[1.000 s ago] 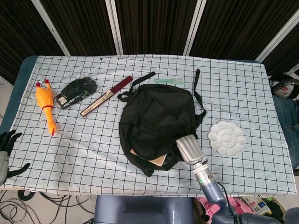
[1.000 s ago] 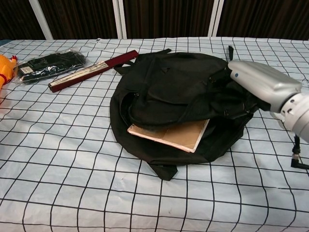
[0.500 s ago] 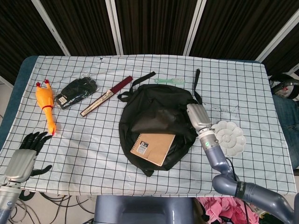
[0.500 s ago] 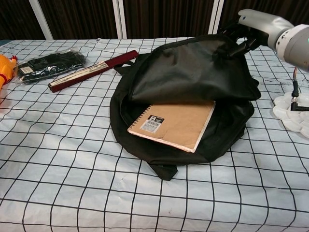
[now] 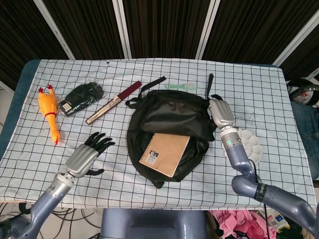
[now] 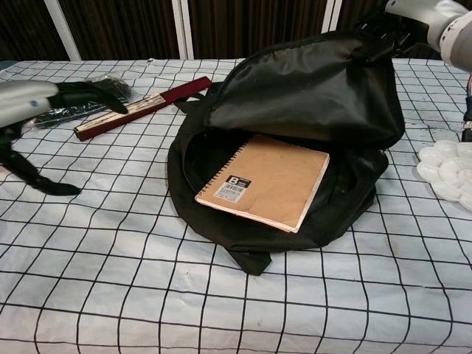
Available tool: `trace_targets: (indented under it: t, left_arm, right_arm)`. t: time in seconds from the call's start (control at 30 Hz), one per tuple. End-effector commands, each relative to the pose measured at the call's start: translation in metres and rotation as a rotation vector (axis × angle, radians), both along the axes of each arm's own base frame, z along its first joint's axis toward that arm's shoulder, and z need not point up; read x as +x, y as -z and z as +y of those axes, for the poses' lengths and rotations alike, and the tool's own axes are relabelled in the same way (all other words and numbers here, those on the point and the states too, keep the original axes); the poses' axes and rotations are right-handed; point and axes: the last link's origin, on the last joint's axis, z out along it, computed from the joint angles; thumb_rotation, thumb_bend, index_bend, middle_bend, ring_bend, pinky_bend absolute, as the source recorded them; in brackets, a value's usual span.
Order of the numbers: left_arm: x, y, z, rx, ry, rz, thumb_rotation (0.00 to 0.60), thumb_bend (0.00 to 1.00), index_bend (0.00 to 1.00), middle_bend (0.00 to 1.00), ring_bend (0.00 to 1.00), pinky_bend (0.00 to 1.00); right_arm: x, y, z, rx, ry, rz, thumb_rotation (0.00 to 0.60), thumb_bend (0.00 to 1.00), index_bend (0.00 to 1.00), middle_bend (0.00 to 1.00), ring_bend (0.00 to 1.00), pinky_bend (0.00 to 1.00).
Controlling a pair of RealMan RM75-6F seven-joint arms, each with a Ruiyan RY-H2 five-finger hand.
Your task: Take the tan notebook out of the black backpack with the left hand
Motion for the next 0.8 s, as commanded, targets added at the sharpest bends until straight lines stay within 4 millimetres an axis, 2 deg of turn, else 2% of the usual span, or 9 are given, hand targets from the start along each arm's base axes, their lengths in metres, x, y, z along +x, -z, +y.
trace_targets:
  t: [0.03,0.2,0.37,0.67,0.8]
  left_arm:
    - [0.024,0.022,0.018,-0.013,0.048,0.011,0.6,0.1,0.17,0.15,0.0,0.0]
    - [0.046,0.053,0.031,-0.086,0.07,-0.004,0.6,0.06,0.17,0.14,0.0,0.0]
    - [0.058,0.072,0.038,-0.105,0.088,-0.021,0.6,0.06,0.17,0.16,0.0,0.0]
    - [0.063,0.096,0.036,-0.152,0.11,-0.02,0.6,0.06,0.18,0.17,0.0,0.0]
    - [0.066,0.104,0.036,-0.15,0.124,-0.025,0.6,0.06,0.19,0.19,0.01,0.03]
  right_arm:
    - [0.002,0.001,-0.002,-0.013,0.001,-0.009,0.6,0.45,0.67,0.59,0.43,0.15]
    - [0.003,0.003,-0.004,-0.014,0.013,-0.032,0.6,0.45,0.67,0.59,0.43,0.15]
    - [0.005,0.004,-0.004,-0.02,0.004,-0.028,0.6,0.45,0.67,0.59,0.43,0.15]
    - [0.007,0.003,-0.002,-0.037,-0.004,-0.03,0.6,0.45,0.67,0.59,0.43,0.15]
    - [0.007,0.003,-0.001,-0.044,-0.004,-0.034,0.6,0.45,0.67,0.59,0.43,0.15]
